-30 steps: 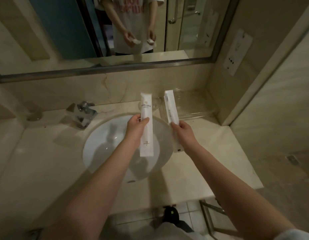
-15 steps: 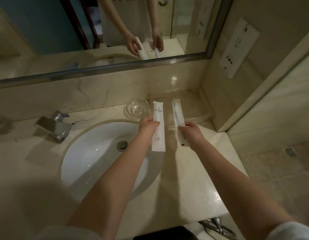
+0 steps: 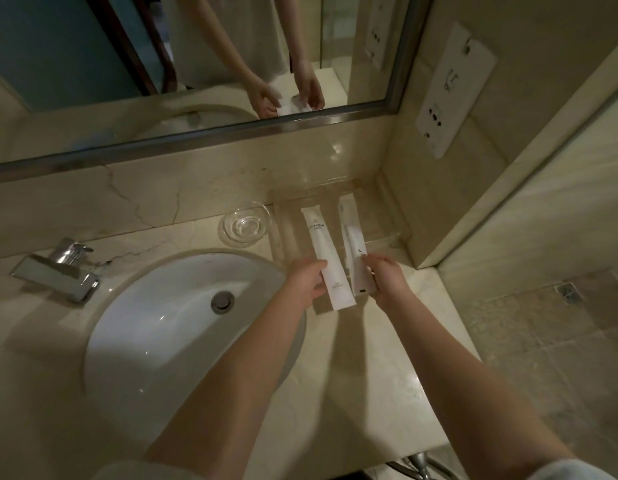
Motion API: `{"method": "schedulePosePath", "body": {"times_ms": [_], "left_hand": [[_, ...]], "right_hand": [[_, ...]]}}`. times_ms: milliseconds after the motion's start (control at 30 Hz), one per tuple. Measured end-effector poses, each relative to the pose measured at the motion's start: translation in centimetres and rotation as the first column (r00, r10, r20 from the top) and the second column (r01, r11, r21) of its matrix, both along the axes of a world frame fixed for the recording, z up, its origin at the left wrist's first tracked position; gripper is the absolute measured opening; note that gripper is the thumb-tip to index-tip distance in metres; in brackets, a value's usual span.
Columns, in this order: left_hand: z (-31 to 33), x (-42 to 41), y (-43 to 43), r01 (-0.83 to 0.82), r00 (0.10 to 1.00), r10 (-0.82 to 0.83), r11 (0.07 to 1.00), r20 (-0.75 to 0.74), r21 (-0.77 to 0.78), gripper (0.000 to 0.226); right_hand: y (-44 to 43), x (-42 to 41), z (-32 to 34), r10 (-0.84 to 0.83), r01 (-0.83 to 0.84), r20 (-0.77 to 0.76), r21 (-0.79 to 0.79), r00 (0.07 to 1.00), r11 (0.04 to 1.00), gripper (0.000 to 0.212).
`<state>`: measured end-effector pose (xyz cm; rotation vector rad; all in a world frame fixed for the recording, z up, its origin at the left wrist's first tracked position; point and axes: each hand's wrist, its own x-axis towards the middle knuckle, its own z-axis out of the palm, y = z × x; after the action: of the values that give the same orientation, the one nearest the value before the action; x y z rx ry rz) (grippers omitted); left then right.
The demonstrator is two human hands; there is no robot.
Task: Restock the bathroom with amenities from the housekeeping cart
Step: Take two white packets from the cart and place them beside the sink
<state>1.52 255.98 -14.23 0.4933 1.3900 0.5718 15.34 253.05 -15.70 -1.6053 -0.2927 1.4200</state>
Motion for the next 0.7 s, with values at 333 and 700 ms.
{"method": "schedulePosePath", "body": {"times_ms": [333, 700], "left_hand": [[-0.8, 0.6, -3.3, 0.233, 0.971, -0.238, 0.964, -0.03, -0.125, 0.024], [-0.1, 4.0, 0.8, 0.311, 0.938, -0.307, 0.95, -0.159, 0.002, 0.037]], "right_hand": [[-3.1, 0.5, -0.3, 0.115, -0.115, -0.008, -0.08, 0.993, 0.99, 0.017], [-0.3, 4.1, 0.9, -0.116, 0.118, 0.152, -0.005, 0.981, 0.993, 0.021]]}}
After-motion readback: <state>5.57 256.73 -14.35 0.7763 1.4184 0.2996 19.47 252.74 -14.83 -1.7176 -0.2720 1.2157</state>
